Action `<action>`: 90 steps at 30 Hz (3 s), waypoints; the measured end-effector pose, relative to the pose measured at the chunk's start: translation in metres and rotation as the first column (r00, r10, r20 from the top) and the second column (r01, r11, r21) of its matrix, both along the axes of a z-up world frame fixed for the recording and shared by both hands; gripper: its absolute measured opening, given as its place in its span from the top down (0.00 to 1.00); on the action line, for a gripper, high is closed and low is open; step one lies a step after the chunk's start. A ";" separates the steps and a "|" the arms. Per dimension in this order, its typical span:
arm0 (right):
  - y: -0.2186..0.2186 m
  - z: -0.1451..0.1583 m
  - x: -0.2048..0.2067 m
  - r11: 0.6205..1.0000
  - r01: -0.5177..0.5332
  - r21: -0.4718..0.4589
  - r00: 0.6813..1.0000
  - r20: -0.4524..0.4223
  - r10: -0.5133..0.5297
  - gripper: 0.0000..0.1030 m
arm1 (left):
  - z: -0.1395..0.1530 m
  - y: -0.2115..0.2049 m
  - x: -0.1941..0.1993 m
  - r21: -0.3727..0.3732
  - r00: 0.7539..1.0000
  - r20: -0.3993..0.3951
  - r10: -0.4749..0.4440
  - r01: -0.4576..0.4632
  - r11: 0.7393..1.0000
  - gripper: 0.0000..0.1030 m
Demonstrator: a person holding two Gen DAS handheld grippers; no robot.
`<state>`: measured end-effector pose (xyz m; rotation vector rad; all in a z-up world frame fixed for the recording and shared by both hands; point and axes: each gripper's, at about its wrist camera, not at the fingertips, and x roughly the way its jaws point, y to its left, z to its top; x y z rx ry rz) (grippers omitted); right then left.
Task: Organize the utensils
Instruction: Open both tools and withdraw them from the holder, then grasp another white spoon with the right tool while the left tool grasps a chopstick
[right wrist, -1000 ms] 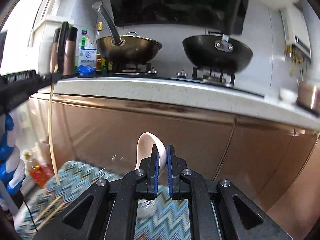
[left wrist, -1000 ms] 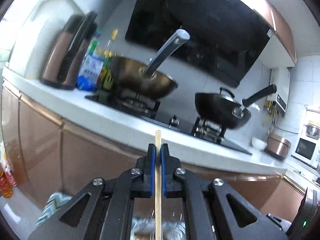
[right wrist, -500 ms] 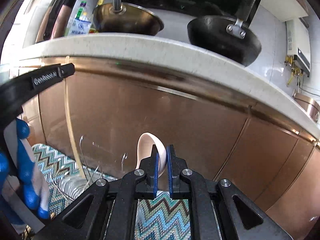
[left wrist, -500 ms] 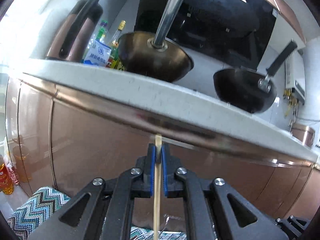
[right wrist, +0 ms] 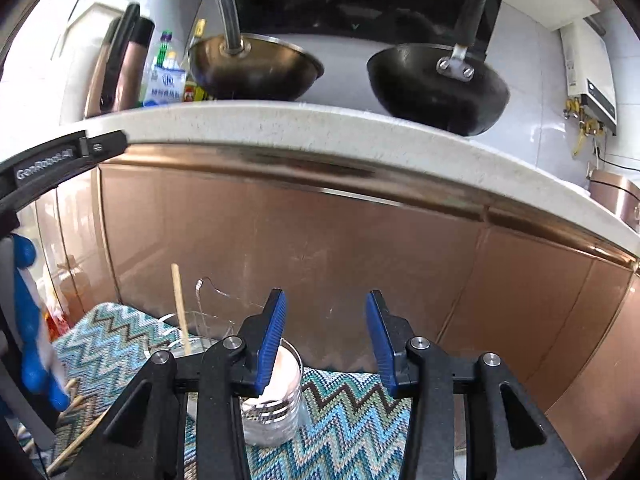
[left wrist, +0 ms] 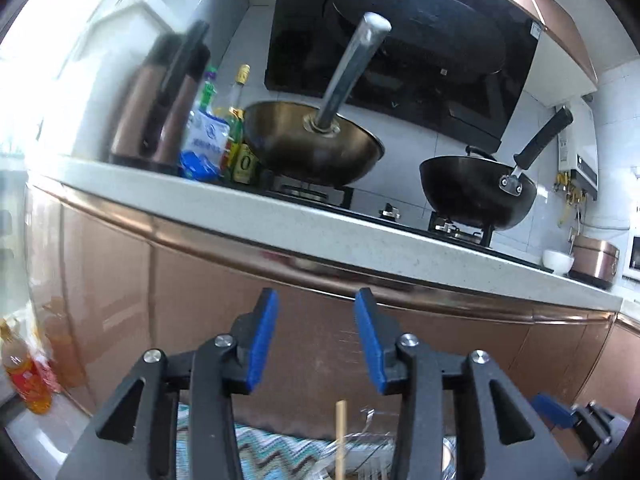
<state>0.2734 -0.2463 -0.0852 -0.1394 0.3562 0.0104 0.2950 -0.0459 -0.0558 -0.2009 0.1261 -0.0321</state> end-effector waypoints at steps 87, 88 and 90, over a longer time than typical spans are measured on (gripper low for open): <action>0.014 -0.175 -0.017 0.874 -0.219 0.434 0.670 -0.584 0.459 0.72 | -0.239 0.030 0.059 -0.143 0.329 -0.912 -0.245 0.304 0.942 0.87; 0.016 -0.177 -0.014 0.868 -0.224 0.444 0.655 -0.591 0.471 0.72 | -0.240 0.028 0.061 -0.145 0.327 -0.912 -0.246 0.305 0.941 0.87; 0.019 -0.180 -0.010 0.858 -0.227 0.462 0.634 -0.599 0.490 0.72 | -0.242 0.028 0.064 -0.158 0.320 -0.912 -0.257 0.302 0.940 0.87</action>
